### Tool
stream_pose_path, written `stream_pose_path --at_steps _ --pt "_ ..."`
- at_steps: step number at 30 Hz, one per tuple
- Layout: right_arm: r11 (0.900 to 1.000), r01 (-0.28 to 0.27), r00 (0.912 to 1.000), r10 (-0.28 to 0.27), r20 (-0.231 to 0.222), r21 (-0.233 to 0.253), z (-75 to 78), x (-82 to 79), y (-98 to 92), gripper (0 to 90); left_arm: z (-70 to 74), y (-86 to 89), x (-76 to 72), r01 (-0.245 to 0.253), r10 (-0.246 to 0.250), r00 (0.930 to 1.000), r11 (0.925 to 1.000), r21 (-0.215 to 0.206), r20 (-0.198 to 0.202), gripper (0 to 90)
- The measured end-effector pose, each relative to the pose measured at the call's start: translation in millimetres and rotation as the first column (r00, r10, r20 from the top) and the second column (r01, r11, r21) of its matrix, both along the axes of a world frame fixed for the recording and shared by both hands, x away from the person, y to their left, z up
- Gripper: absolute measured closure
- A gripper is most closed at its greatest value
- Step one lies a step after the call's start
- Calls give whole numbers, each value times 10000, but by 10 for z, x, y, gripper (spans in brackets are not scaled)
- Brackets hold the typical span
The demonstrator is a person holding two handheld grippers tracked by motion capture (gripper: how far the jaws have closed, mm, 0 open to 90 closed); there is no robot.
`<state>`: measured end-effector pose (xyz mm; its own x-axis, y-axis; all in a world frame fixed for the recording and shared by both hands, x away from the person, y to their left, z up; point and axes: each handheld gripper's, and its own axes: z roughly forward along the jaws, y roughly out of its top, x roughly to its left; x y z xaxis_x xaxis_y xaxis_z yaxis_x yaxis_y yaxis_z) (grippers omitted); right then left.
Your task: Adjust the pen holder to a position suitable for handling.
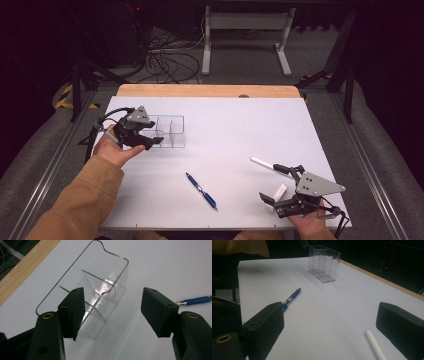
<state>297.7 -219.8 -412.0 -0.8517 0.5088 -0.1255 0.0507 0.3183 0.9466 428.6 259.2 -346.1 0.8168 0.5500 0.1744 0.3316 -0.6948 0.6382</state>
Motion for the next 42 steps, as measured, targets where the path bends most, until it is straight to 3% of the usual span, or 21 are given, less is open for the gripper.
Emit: stream_pose_path --at_steps 5,9,18,27,33,35,42 --pt "10000 -33 10000 33 -3 23 0 1 1 82 -4 1 49 26 -26 10000 10000 -18 -64 375" --pt "10000 -61 10000 61 -40 6 -3 5 5 82 -2 19 106 15 -11 9999 9995 301 -115 381" --pt "10000 -90 10000 90 -18 -18 -3 5 10 82 10 45 169 8 1 9998 9990 438 -208 383" --pt "9999 -118 9999 118 -48 -3 -6 6 11 82 -9 10 215 121 -99 9996 9960 887 -257 396" --pt "9999 -142 9999 142 -85 -5 -11 8 12 82 -61 13 265 82 -20 9987 9924 1225 -506 431" --pt "9999 -146 9999 146 -77 -18 -12 10 13 82 -82 11 279 167 -80 9980 9899 1411 -620 481" --pt "9999 -145 9999 145 -73 -21 -18 13 10 82 -154 -9 322 214 -92 9975 9841 1765 -695 536"
